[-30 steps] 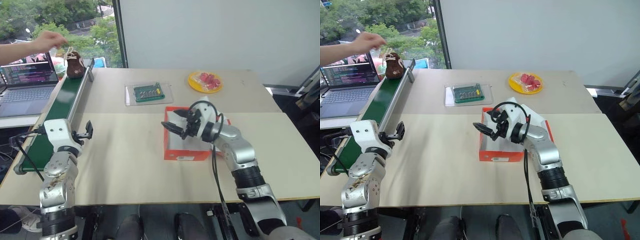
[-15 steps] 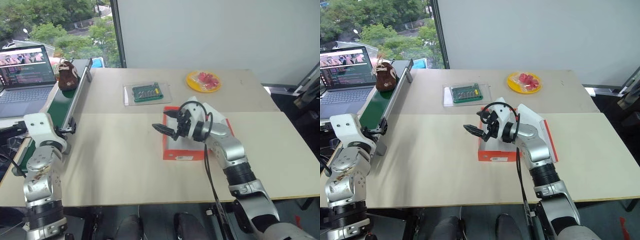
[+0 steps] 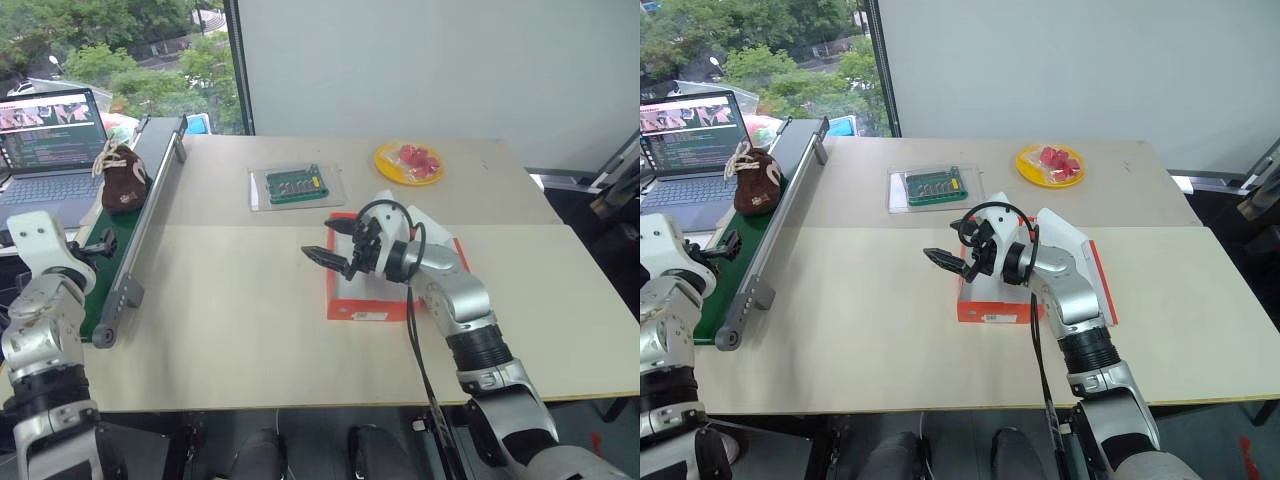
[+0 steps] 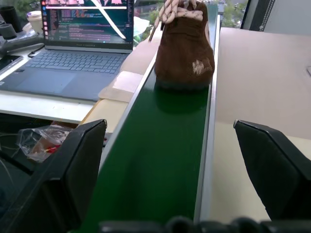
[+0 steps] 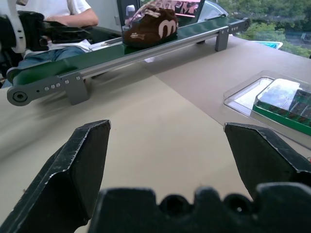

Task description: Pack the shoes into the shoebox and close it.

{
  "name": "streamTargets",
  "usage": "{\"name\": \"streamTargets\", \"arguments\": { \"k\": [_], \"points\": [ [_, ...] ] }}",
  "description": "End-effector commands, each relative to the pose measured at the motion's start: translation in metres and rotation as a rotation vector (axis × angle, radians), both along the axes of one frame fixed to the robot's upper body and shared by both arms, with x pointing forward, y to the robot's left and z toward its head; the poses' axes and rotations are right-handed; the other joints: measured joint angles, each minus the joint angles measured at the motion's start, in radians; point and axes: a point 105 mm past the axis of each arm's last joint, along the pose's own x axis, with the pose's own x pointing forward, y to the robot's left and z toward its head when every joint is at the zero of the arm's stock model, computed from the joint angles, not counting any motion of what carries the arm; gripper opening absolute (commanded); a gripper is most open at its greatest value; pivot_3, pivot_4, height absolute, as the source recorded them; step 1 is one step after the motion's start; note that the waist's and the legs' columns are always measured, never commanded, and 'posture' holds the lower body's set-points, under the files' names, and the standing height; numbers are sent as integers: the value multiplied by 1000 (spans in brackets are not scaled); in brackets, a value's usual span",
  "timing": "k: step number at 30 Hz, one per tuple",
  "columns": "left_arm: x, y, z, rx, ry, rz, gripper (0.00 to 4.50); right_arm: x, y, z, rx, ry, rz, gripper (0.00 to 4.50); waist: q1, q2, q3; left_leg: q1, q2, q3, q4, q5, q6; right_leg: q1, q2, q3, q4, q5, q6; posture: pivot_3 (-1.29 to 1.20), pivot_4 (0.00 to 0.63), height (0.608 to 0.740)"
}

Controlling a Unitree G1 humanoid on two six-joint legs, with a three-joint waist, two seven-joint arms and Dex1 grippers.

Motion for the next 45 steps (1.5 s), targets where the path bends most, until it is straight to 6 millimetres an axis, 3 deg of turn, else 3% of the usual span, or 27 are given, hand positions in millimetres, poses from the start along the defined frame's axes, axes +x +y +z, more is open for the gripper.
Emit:
{"name": "streamTargets", "arguments": {
  "k": [1,13,17,20,21,22,27,31,34,37,39,41,43,45],
  "points": [
    [9,6,16,28,-5,-33,4500,-6,4,17,17,-69,22,4465,-1,0,0,0,0,0,0,0,0,0,0,0,0,0,0,0,150,740],
    [19,21,16,77,68,-8,4500,-13,1,13,3,-66,31,4465,-2,-1,0,-9,-1,4,0,1,-1,-9,0,0,2,0,0,0,150,740],
    [19,22,5,38,87,-11,4500,-13,0,13,-4,-66,26,4465,-1,-1,0,-9,-1,5,0,1,-1,-10,0,0,2,0,0,0,150,740],
    [21,11,-12,-67,109,-61,4500,-12,-1,13,-11,-66,20,4465,-1,-1,0,-9,-1,5,0,1,-1,-9,0,0,2,0,0,0,150,740],
    [22,7,-15,-87,111,-81,3981,-12,-2,13,-13,-65,18,4500,-1,-1,0,-9,-1,5,0,1,-1,-10,0,0,2,0,0,0,150,740],
    [22,5,-16,-96,111,-94,3818,-12,-2,13,-15,-64,16,4500,2,-1,0,-9,-1,5,0,1,-1,-10,0,0,2,0,0,0,150,740],
    [19,2,-15,-87,103,-93,1989,-13,-4,11,-29,-62,12,4500,23,-1,0,-8,-1,4,1,2,-3,-8,0,-1,4,0,-1,0,150,740],
    [21,0,-3,-63,55,-75,718,-13,-4,10,-28,-52,12,4500,28,-1,0,-9,-1,3,1,2,-3,-8,0,-2,3,0,-1,0,150,740],
    [25,-8,15,-51,-10,-96,117,-12,-5,11,-15,-42,7,4500,26,-2,0,-10,-2,3,1,2,-3,-8,0,-2,3,0,-1,0,150,740],
    [35,-40,40,-72,-110,-205,117,-10,-9,20,44,-10,-8,4500,23,-4,1,-10,-1,3,1,2,-3,-9,0,-2,2,1,-1,0,150,740],
    [42,-77,49,-97,-146,-333,117,-7,-11,33,142,44,-18,4500,22,-5,2,-11,-1,3,2,2,-3,-9,0,-2,2,1,-1,0,150,740],
    [48,-130,58,-137,-180,-500,117,-1,-15,50,297,162,-36,4500,23,-5,2,-11,-1,2,2,2,-3,-9,0,-2,3,1,-1,0,150,740],
    [48,-162,62,-170,-200,-582,117,4,-19,59,402,278,-54,4500,26,-5,2,-13,0,1,2,3,-3,-9,0,-2,3,2,0,0,150,740],
    [48,-209,63,-202,-203,-706,117,15,-32,61,489,430,-107,4500,23,-5,2,-13,0,0,3,3,-3,-9,0,-2,3,3,0,0,150,740]
  ]
}}
